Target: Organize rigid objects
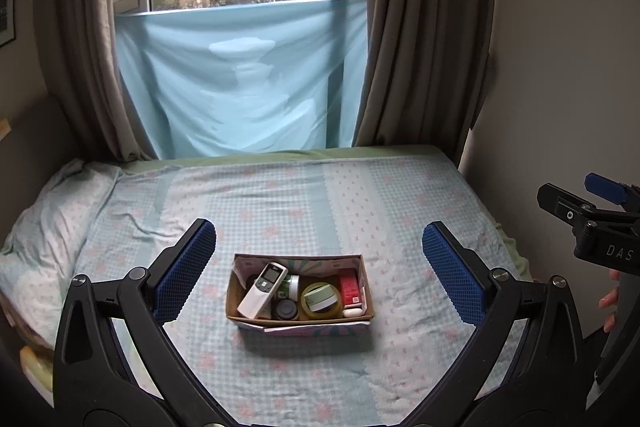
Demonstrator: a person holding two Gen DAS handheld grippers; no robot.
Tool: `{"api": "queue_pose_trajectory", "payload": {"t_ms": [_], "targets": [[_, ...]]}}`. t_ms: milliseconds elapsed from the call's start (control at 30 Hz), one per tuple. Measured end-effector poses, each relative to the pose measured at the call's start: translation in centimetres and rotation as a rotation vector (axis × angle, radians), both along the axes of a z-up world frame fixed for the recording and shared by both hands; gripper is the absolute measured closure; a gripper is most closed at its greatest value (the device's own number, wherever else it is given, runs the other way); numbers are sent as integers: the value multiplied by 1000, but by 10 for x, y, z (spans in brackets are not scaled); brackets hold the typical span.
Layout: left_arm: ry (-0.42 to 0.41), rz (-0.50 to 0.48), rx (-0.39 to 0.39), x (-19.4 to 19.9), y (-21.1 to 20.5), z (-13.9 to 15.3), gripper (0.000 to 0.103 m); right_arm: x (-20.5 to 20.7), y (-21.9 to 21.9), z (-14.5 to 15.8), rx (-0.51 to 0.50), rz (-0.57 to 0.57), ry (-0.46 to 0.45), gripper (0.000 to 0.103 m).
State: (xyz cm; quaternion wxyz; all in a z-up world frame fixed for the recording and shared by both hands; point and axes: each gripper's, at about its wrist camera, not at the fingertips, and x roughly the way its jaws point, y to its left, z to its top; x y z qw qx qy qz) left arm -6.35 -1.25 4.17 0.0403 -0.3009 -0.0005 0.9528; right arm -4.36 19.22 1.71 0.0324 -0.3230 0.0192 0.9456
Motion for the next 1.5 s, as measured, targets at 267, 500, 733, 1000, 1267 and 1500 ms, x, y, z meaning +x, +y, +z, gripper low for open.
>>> {"api": "queue_pose_trajectory", "payload": {"t_ms": [267,500,733,1000,1267,1500], "targets": [[13,15,4,1,-2,2,0,-2,-1,2,3,0,4,0],[21,28,17,3,-7,3,0,-2,-2,5,7,2,9,0],[39,38,18,9,-9,6,0,2,-4,7,7,1,13,0],[60,42,22,17,-8,10,0,7,-7,13,6,-3,28,0],[105,23,61,28,-8,16,0,9,-10,15,8,-3,34,0],[139,11,49,35,-7,17,0,11,-11,16,8,-5,34,0]]}}
